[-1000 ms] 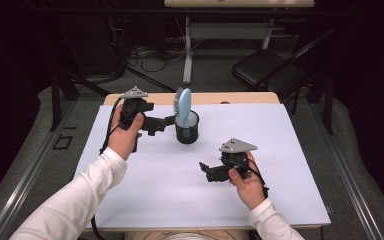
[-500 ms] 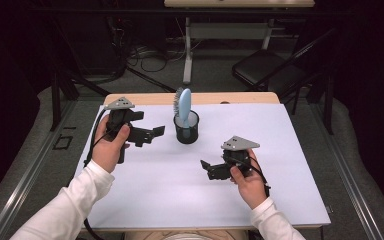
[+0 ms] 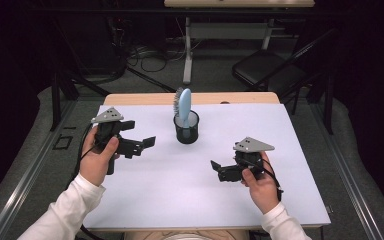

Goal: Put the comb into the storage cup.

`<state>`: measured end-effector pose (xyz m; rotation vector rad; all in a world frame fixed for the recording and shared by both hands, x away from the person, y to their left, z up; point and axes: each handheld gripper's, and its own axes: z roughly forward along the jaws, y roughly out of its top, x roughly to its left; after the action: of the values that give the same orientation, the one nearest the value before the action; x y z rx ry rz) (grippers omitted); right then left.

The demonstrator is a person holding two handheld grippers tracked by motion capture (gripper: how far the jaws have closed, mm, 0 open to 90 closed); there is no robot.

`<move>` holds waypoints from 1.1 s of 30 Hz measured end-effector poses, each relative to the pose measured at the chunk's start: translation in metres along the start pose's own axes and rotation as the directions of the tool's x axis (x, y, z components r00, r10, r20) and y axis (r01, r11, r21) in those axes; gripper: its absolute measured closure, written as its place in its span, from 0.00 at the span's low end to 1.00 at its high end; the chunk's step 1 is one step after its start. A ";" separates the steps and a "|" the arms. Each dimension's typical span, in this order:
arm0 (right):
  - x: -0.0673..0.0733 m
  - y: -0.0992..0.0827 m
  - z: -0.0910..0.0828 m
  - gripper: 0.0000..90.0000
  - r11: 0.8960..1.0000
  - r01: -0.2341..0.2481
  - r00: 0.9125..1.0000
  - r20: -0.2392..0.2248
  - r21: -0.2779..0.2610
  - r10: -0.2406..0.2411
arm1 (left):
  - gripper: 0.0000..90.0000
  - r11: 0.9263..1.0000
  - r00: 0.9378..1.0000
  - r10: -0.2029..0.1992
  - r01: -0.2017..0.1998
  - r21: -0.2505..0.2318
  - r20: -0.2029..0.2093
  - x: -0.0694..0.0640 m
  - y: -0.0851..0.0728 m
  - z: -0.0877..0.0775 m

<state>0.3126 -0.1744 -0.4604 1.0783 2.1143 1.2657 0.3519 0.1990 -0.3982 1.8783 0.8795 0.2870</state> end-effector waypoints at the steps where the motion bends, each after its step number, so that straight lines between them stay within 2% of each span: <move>1: -0.001 -0.001 -0.002 0.00 1.000 0.002 1.000 0.003 -0.002 -0.002 | 0.00 1.000 1.000 -0.010 0.010 -0.007 0.000 0.001 -0.004 -0.002; 4: -0.002 -0.003 -0.007 0.00 1.000 0.000 1.000 0.013 0.000 0.000 | 0.00 0.999 0.999 -0.033 0.033 -0.014 0.002 0.003 -0.012 -0.006; 9: -0.005 -0.008 -0.014 0.00 1.000 -0.004 1.000 0.026 0.000 0.004 | 0.00 0.999 0.999 -0.041 0.041 -0.015 -0.031 0.007 -0.027 -0.013; 14: -0.008 -0.015 -0.020 0.00 1.000 -0.019 0.999 0.040 0.000 0.019 | 0.00 0.997 0.996 -0.077 0.076 -0.032 -0.049 0.013 -0.043 -0.018; 21: -0.014 -0.025 -0.024 0.00 0.999 -0.046 0.997 0.057 0.004 0.046 | 0.00 0.992 0.991 -0.117 0.114 -0.046 -0.072 0.021 -0.065 -0.019; 25: -0.018 -0.031 -0.024 0.00 0.999 -0.053 0.995 0.082 0.005 0.052 | 0.00 0.991 0.988 -0.135 0.132 -0.037 -0.077 0.028 -0.074 -0.017; 28: -0.021 -0.034 -0.024 0.00 0.998 -0.066 0.994 0.087 0.002 0.066 | 0.00 0.990 0.986 -0.140 0.136 -0.039 -0.090 0.032 -0.079 -0.017; 33: -0.025 -0.042 -0.020 0.00 0.997 -0.072 0.992 0.105 0.003 0.072 | 0.00 0.992 0.987 -0.128 0.125 -0.032 -0.096 0.038 -0.086 -0.015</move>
<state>0.2968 -0.2171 -0.4882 1.2068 2.0195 1.2083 0.3323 0.2550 -0.4722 1.7881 1.0522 0.3127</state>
